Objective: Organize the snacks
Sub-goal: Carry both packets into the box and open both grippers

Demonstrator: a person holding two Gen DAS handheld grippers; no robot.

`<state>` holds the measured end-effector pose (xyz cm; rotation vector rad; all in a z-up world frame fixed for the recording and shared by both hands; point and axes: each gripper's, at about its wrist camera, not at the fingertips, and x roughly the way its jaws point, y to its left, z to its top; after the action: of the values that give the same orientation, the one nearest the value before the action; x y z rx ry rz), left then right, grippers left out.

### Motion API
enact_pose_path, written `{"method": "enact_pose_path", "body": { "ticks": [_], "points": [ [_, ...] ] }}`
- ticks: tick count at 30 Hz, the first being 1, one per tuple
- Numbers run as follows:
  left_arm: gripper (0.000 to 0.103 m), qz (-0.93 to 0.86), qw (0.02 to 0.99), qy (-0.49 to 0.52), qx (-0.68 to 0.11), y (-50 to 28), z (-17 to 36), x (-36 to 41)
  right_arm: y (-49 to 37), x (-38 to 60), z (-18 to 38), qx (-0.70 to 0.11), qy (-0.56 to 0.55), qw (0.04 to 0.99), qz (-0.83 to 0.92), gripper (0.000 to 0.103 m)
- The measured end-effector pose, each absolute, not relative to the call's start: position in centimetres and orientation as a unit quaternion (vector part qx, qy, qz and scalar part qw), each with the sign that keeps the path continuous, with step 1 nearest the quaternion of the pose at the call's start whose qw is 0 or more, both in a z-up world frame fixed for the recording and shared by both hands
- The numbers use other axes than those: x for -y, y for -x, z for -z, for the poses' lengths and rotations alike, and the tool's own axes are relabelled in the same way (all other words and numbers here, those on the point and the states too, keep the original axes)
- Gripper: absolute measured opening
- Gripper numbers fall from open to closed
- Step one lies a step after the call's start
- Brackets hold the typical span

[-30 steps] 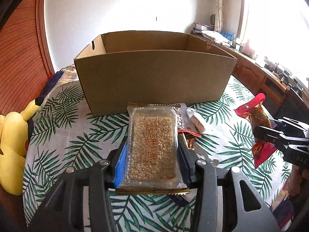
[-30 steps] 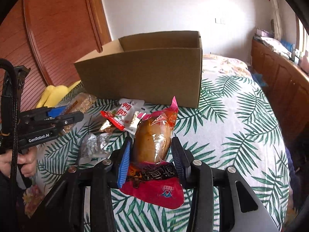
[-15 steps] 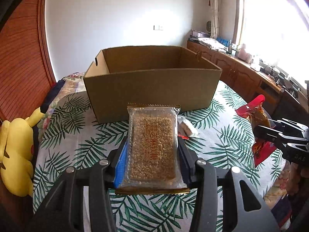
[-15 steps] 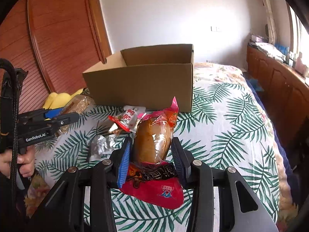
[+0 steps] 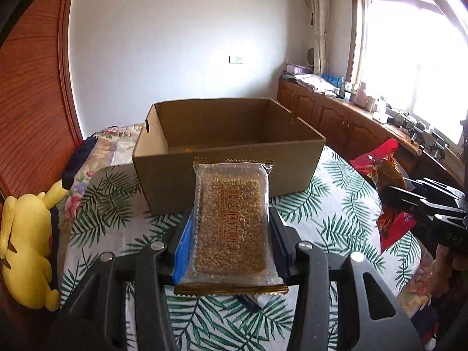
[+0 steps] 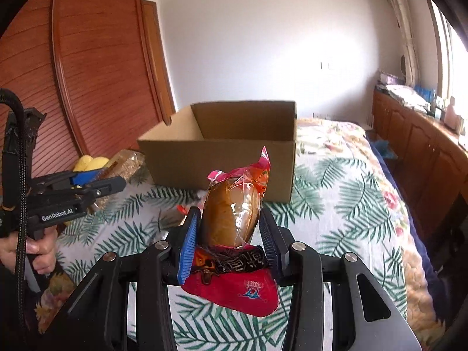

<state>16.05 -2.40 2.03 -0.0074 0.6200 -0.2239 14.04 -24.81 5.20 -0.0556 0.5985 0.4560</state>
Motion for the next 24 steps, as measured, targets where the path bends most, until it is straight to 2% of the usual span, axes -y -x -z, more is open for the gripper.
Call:
{"method": "enact_pose_path", "body": {
  "ticks": [7,24],
  "points": [
    [0.046,0.111,0.95,-0.001,-0.293,-18.8,-2.8,2.1,-15.8,23.9,-6.7,-0.273,0.031,0.934,-0.23,0.041],
    [0.046,0.108,0.95,-0.015,-0.293,-27.0,-2.3,2.0,-22.2,21.9,-6.2,-0.277,0.041,0.933,-0.227,0.041]
  ]
}}
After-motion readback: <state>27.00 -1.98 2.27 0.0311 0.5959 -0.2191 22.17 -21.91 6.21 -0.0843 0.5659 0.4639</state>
